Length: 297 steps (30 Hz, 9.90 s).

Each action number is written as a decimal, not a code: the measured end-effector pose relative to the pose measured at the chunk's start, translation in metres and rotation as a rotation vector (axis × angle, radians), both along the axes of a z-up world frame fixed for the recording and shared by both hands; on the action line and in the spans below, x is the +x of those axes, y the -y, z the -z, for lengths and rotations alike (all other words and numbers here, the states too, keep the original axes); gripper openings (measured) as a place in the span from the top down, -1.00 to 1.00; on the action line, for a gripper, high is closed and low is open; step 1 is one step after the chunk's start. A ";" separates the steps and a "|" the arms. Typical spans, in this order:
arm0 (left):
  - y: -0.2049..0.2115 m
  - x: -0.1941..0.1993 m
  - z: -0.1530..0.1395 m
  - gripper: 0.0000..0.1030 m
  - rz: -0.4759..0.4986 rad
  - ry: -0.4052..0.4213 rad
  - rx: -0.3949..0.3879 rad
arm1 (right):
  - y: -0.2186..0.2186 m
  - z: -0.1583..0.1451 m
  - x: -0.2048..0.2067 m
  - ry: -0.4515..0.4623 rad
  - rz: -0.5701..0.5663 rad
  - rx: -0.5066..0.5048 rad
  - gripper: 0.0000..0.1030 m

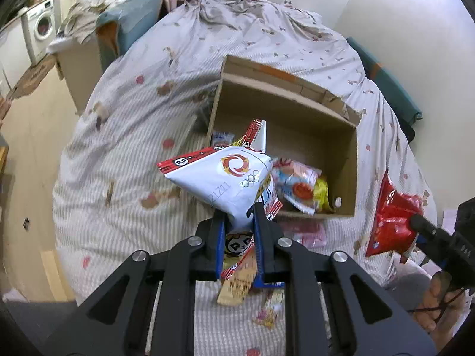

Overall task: Organize snacks
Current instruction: 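Carry both bags over the box, then open both tools to drop the bags into the box, then move both tools back toward the remaining snacks beside the box, then grasp the tan peanut snack bag with left tool while right tool grasps white bar, then carry both snacks over the box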

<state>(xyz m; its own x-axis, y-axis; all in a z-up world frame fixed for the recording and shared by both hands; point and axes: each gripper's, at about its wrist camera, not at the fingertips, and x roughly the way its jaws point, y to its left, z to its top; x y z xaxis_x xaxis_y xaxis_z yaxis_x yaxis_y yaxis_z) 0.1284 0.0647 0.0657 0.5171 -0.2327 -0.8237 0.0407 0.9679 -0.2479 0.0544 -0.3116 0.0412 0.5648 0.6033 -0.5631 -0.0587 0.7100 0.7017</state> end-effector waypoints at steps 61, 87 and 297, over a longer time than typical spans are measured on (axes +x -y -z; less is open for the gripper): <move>0.055 0.103 0.064 0.69 0.069 0.069 0.161 | -0.043 0.068 0.135 0.066 -0.022 -0.168 -0.43; 0.046 0.074 0.043 -0.49 0.039 0.161 0.181 | -0.032 0.043 0.109 0.131 0.035 -0.230 -0.79; 0.100 0.133 0.062 0.46 0.036 0.021 0.132 | -0.031 0.071 0.126 0.017 -0.015 -0.161 0.67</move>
